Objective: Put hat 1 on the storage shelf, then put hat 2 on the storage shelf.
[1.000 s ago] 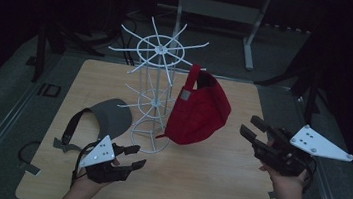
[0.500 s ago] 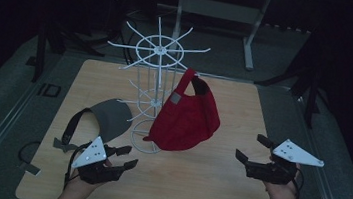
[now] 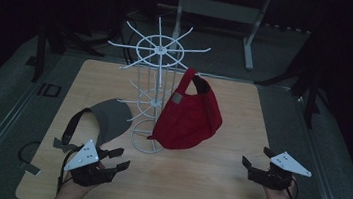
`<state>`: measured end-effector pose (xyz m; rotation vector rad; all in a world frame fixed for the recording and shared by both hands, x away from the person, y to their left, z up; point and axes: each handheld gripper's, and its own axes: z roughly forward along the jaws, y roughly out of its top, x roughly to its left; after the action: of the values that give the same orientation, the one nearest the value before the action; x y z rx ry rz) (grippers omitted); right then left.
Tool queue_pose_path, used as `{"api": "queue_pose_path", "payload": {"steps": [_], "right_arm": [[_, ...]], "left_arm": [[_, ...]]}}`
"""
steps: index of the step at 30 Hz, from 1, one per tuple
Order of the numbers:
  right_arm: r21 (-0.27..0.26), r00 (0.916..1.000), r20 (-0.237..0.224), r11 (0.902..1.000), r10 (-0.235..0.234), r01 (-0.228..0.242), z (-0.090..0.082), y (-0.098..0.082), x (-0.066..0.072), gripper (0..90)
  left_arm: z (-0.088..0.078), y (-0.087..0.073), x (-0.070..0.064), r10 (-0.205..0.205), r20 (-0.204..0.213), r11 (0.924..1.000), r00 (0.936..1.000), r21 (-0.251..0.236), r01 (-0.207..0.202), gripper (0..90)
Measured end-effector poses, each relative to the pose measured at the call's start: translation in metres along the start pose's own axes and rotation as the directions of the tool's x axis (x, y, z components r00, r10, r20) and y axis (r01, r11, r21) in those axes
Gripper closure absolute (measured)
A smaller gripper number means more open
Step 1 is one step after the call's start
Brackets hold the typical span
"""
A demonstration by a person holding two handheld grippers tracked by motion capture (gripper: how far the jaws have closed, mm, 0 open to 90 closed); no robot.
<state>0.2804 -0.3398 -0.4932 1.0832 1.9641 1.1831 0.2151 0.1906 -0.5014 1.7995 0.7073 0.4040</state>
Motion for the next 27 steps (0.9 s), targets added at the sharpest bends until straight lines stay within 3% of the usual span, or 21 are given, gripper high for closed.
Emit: {"api": "queue_pose_path", "payload": {"steps": [8,13,17,27], "right_arm": [[0.014,0.9943,0.09,0.9982,0.056,-0.058,0.002,-0.034,-0.016,13.0],[0.014,0.9841,0.155,0.9958,0.088,-0.091,0.001,-0.049,-0.021,13.1],[0.007,0.9781,0.165,0.9916,0.126,-0.129,0.001,-0.058,-0.025,13.1],[0.016,0.9746,0.191,0.9923,0.117,-0.123,0.005,-0.067,-0.027,13.2]], "left_arm": [[0.0,-0.007,0.002,-0.012,-0.002,0.9998,0.9999,0.012,0.012,51.4],[0.0,-0.013,0.004,-0.027,-0.009,0.9996,0.9996,0.0,0.027,51.4],[-0.002,-0.018,0.007,-0.03,-0.042,0.9995,0.9987,0.0,0.03,51.4],[-0.023,-0.027,0.019,-0.048,-0.128,0.9988,0.9906,-0.012,0.047,51.4]]}}
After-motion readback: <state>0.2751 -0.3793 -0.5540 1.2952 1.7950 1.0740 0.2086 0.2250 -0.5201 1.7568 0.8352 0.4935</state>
